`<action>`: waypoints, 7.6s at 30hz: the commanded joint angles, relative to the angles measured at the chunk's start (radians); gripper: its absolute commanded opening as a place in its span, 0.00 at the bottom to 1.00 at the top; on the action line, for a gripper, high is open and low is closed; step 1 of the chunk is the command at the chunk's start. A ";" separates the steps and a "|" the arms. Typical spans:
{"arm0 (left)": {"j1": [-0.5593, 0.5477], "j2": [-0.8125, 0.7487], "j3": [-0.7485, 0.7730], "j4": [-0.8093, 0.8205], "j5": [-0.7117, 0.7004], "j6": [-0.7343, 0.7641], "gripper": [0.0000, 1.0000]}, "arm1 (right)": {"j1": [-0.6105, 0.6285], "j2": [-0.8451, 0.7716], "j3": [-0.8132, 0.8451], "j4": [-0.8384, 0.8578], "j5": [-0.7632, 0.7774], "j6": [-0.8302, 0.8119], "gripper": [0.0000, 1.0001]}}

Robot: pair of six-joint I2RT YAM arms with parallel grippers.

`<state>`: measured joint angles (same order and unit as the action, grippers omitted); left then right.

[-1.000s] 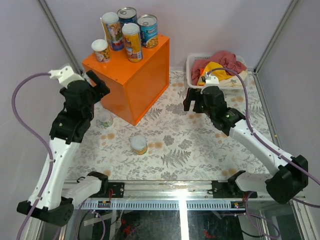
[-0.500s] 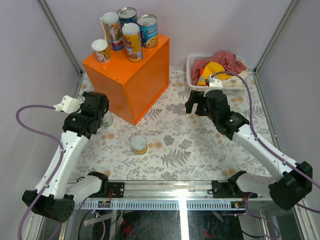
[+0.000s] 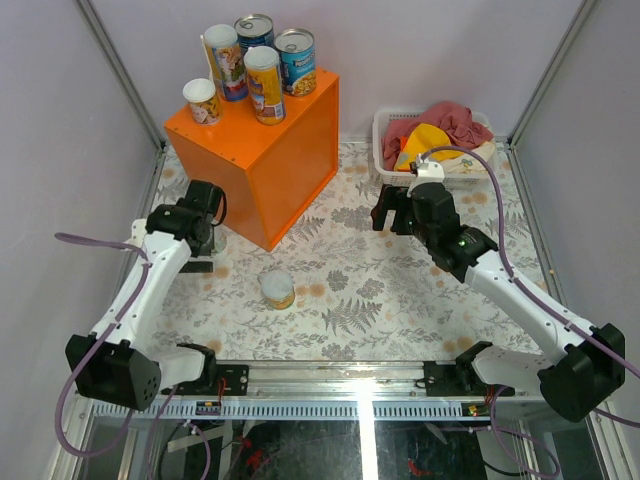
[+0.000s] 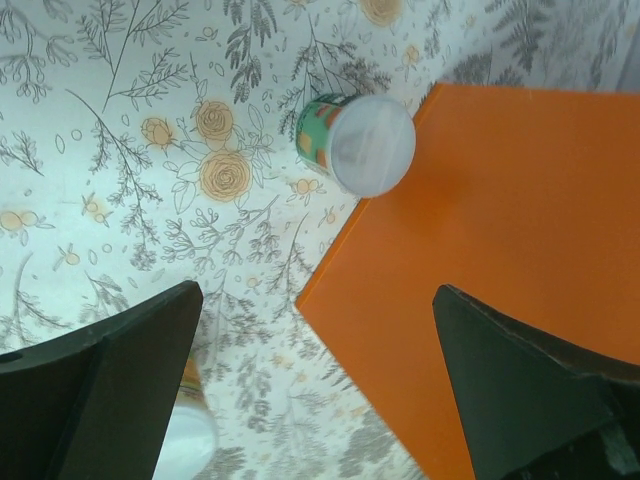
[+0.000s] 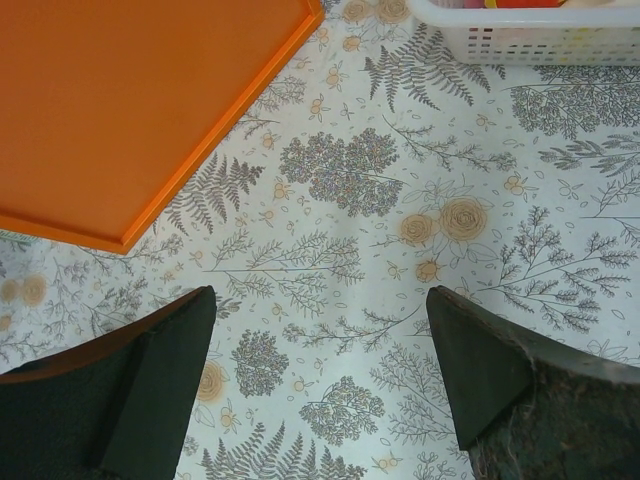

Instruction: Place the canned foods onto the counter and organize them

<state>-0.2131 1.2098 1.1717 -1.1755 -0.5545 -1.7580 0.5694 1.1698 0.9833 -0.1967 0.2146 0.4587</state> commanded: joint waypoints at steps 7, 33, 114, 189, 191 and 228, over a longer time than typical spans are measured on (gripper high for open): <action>0.170 0.056 -0.025 -0.008 0.254 -0.278 1.00 | -0.003 0.014 0.033 0.036 0.004 -0.038 0.94; 0.388 0.310 -0.063 0.297 0.408 -0.289 1.00 | -0.003 0.142 0.096 0.050 0.031 -0.067 0.94; 0.291 0.102 -0.147 0.362 0.426 0.282 0.00 | -0.009 0.193 0.125 0.090 -0.012 -0.030 0.94; -0.651 0.787 0.559 0.331 0.632 1.420 0.00 | -0.301 -0.012 0.007 -0.050 0.119 0.150 0.96; -0.651 0.808 0.561 0.326 0.648 1.444 0.00 | -0.316 -0.013 0.000 -0.050 0.124 0.167 0.97; -0.637 0.787 0.508 0.473 0.607 1.494 0.83 | -0.358 -0.022 -0.001 -0.056 0.117 0.206 0.96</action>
<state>-0.8577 2.0899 1.7248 -0.8139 0.0895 -0.2508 0.2146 1.1812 0.9646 -0.2600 0.3054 0.6712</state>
